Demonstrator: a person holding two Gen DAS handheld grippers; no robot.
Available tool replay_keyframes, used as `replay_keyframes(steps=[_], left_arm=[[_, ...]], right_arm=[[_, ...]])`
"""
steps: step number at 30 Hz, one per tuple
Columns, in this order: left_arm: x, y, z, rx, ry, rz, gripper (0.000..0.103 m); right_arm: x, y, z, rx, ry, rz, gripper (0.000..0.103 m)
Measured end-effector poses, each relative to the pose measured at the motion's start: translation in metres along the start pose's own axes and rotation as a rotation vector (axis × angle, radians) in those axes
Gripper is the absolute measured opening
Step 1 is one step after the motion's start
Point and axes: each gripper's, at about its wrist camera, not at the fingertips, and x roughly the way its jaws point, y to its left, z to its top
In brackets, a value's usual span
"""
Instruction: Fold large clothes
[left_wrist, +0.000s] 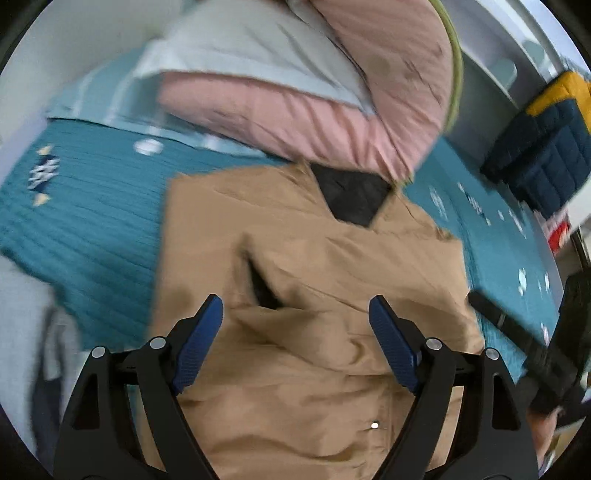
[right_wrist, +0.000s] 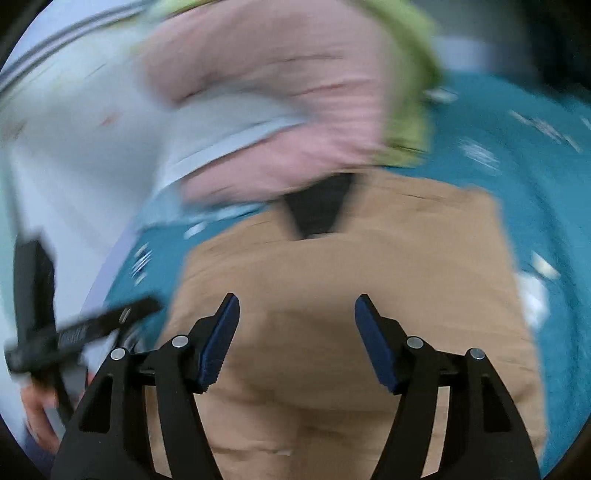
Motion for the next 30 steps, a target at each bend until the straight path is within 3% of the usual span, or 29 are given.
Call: replay_keyframes(steps=[2, 6, 7, 9, 13, 15, 16, 20, 22, 26, 28, 30], left_arm=[[0.023, -0.011, -0.006, 0.006, 0.059, -0.03, 0.082], [0.082, -0.005, -0.014, -0.045, 0.233, 0.06, 0.082], [0.087, -0.003, -0.014, -0.051, 0.228, 0.061, 0.082], [0.086, -0.007, -0.011, -0.042, 0.221, 0.06, 0.084], [0.051, -0.007, 0.0, -0.015, 0.138, -0.062, 0.084], [0.031, 0.003, 0.01, -0.011, 0.078, -0.101, 0.084], [0.024, 0.012, 0.017, -0.017, 0.048, -0.079, 0.086], [0.028, 0.051, 0.042, -0.078, 0.043, 0.048, 0.086], [0.04, 0.072, 0.054, -0.134, 0.069, 0.094, 0.086], [0.067, 0.099, 0.071, -0.188, 0.106, 0.134, 0.086], [0.08, 0.106, 0.075, -0.203, 0.125, 0.139, 0.086], [0.096, 0.114, 0.079, -0.238, 0.142, 0.145, 0.086]], right_arm=[[-0.001, -0.041, 0.003, 0.136, 0.017, -0.016, 0.027], [0.014, -0.088, -0.005, 0.219, 0.109, -0.113, 0.021], [0.024, -0.103, -0.012, 0.265, 0.162, -0.101, 0.018], [0.026, -0.116, -0.016, 0.318, 0.168, -0.054, 0.017], [-0.001, -0.104, 0.004, 0.276, 0.113, -0.002, 0.023], [-0.016, -0.104, 0.021, 0.251, 0.061, -0.009, 0.04], [-0.019, -0.106, 0.032, 0.24, 0.037, -0.021, 0.051], [-0.005, -0.121, 0.067, 0.218, 0.023, -0.077, 0.055], [0.021, -0.129, 0.083, 0.206, 0.072, -0.093, 0.055], [0.047, -0.142, 0.095, 0.194, 0.097, -0.084, 0.055], [0.057, -0.151, 0.099, 0.215, 0.089, -0.006, 0.055], [0.067, -0.158, 0.103, 0.255, 0.11, 0.003, 0.056]])
